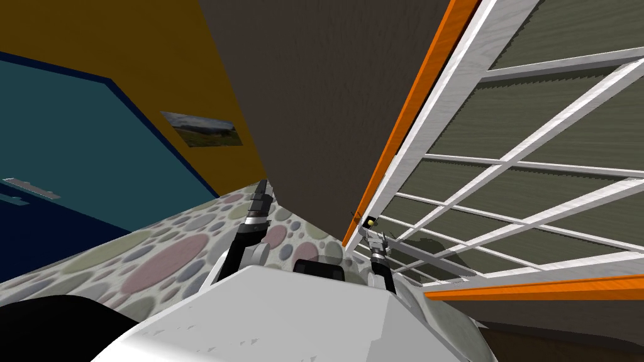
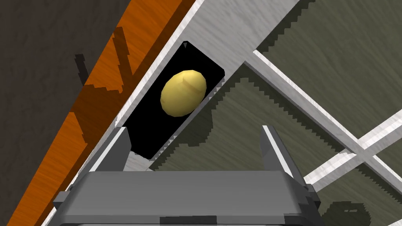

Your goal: Pull the door open

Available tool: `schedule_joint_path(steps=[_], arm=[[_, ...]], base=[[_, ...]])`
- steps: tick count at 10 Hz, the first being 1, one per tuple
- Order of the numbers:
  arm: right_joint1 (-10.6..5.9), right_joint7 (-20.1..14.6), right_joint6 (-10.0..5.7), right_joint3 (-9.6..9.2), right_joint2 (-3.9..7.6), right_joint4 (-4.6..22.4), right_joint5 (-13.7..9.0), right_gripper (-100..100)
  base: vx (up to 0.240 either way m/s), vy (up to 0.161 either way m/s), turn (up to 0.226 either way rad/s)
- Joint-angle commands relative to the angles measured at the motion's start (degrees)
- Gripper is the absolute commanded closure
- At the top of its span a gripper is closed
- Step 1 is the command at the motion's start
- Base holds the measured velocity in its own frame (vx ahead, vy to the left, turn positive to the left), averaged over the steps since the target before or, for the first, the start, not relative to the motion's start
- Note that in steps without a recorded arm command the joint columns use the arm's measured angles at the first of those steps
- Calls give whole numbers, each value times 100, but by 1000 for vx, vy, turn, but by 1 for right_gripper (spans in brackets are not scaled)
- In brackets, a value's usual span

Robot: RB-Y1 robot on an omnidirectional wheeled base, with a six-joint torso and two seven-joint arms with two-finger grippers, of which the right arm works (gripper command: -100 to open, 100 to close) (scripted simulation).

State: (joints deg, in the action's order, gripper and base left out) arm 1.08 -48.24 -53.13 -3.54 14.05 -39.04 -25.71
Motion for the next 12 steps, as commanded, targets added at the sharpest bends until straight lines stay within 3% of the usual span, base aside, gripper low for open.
schedule_joint_path(steps=[1,7,12], arm=[[-27,-286,49,-45,-34,-28,-120,-100],[-81,-1011,150,-157,-116,-104,-414,-100],[-144,-1833,266,-284,-209,-192,-748,-100]], base=[[-57,-21,32],[-51,-11,27],[-63,-9,32]])
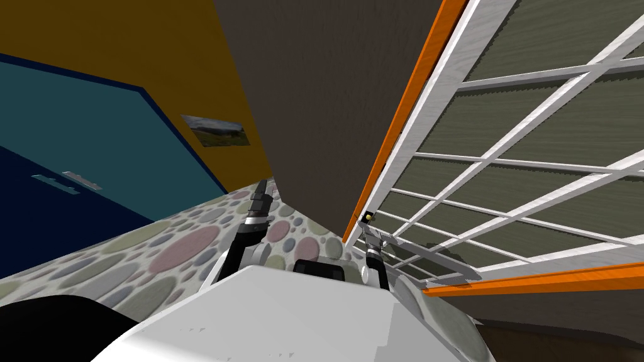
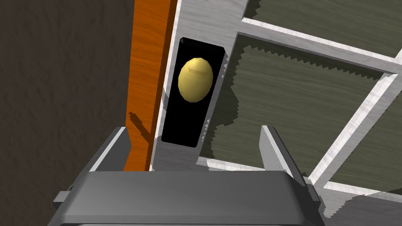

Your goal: Pull the door open

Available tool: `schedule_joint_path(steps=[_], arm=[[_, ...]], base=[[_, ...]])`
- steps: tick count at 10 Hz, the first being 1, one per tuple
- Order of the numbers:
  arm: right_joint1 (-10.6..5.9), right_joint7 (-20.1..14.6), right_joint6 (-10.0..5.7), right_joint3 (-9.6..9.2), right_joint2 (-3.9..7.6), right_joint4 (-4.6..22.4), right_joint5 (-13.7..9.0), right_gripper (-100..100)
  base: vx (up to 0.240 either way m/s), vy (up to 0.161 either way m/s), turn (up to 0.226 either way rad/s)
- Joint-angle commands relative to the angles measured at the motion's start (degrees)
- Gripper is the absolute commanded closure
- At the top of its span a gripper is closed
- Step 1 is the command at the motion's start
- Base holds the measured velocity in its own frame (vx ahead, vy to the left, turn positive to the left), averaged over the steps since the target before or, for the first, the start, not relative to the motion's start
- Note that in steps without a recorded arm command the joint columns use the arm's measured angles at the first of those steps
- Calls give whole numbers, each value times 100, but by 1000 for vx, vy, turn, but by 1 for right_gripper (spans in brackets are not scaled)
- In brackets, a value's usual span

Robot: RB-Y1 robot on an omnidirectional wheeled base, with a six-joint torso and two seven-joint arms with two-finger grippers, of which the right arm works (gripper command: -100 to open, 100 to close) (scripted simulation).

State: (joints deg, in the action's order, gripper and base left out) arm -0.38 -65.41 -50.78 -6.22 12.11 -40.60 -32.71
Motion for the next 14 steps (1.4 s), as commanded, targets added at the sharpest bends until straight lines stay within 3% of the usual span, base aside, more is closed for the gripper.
schedule_joint_path(steps=[1,6,8,9,14], arm=[[3,-159,30,-16,-15,-35,-48,-100],[-49,-940,126,-122,-92,-108,-324,-100],[-60,-1120,146,-145,-109,-123,-384,-100],[-59,-1052,138,-136,-102,-115,-364,-100],[124,-1503,7,-74,294,14,-466,-100]], base=[[-46,-10,12],[-50,-15,26],[-40,-6,13],[-17,-1,2],[180,-13,87]])
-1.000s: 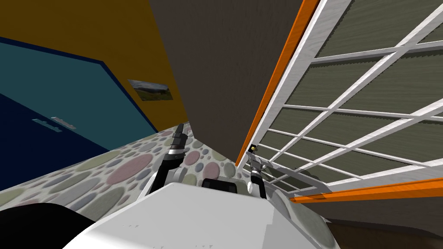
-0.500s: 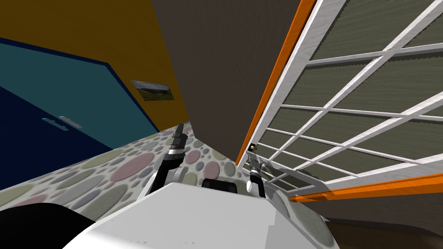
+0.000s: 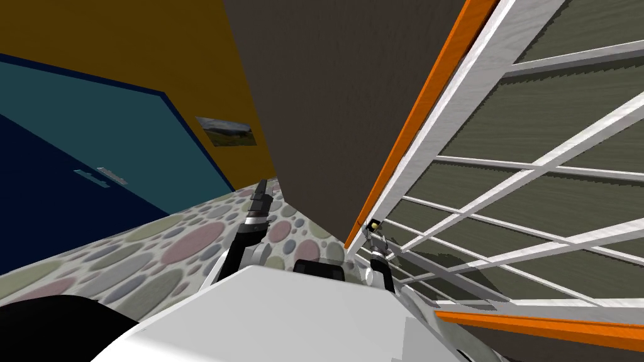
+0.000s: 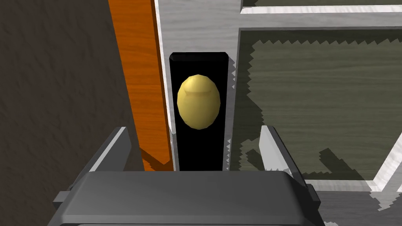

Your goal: Pull the door open

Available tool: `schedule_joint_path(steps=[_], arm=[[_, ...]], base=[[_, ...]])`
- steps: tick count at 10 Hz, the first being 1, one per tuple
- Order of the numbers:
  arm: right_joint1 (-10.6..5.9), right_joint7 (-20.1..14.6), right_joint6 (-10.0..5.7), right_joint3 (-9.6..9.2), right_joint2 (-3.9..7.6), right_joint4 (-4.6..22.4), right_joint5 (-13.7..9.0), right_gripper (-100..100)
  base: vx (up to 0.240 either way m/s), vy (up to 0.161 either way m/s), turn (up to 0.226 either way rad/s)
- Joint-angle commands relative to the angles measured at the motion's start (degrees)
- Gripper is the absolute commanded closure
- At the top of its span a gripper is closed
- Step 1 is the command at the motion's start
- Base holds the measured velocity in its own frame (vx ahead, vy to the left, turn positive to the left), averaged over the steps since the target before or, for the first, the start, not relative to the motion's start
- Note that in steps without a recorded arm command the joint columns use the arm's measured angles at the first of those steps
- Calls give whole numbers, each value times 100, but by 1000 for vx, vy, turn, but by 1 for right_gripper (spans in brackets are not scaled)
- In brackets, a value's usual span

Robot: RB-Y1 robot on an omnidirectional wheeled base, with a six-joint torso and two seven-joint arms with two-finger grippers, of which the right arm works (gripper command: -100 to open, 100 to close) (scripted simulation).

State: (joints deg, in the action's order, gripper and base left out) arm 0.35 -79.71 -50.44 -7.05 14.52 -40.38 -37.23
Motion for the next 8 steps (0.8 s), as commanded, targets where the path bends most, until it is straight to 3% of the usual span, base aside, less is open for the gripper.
schedule_joint_path(steps=[1,3,4,5,8], arm=[[93,-170,-57,23,143,23,-36,-100],[170,-353,-115,50,311,79,-78,-100],[97,-348,-160,18,269,204,-48,-100],[97,-348,-160,18,269,204,-48,100],[97,-348,-160,18,269,204,-48,100]], base=[[195,-28,112],[205,5,75],[99,-7,19],[-16,1,-15],[-29,0,2]])
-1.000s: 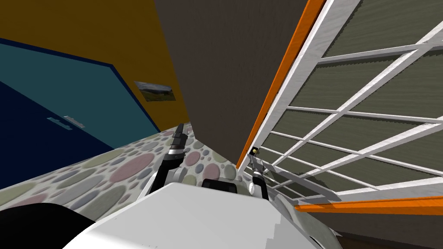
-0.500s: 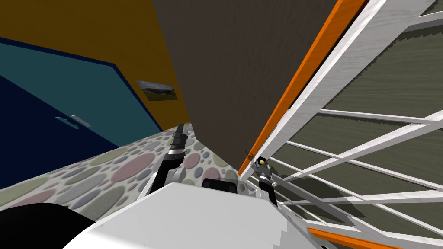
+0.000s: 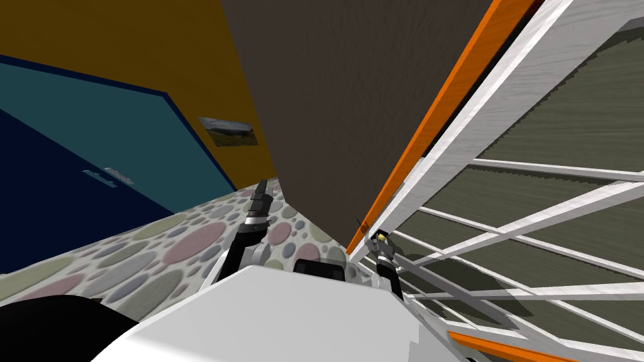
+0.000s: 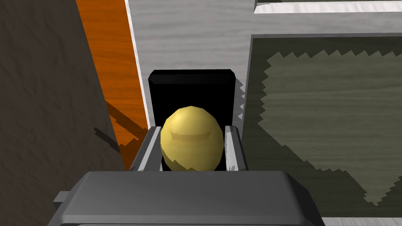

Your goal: Pull the door open

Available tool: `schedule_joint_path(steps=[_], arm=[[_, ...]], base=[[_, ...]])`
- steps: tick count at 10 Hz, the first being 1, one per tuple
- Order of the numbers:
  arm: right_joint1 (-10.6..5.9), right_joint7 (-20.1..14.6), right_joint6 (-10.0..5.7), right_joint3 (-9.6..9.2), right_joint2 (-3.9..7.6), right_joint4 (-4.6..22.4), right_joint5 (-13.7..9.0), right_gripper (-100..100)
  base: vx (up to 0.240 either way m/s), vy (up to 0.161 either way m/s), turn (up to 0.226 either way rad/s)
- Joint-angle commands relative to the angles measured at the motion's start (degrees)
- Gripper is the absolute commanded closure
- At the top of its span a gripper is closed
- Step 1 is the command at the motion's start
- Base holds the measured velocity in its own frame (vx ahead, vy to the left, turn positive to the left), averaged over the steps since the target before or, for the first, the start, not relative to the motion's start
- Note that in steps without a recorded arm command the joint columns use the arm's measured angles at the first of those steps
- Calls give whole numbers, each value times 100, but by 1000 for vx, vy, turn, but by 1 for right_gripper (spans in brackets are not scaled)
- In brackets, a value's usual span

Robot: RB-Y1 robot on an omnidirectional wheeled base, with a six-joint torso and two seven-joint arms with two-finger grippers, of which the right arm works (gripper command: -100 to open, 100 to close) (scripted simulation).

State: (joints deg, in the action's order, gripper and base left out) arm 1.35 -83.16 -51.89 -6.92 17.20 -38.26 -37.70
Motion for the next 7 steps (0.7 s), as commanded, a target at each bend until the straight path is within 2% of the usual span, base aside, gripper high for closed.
schedule_joint_path(steps=[1,2,3,7], arm=[[-3,-4,-15,4,1,-8,-2,100],[-3,-4,-15,4,1,-8,-2,100],[31,-90,-4,-101,51,-40,47,100],[115,-358,-29,-396,220,-167,188,100]], base=[[-7,3,-1],[0,0,0],[-114,1,70],[-232,-16,86]])
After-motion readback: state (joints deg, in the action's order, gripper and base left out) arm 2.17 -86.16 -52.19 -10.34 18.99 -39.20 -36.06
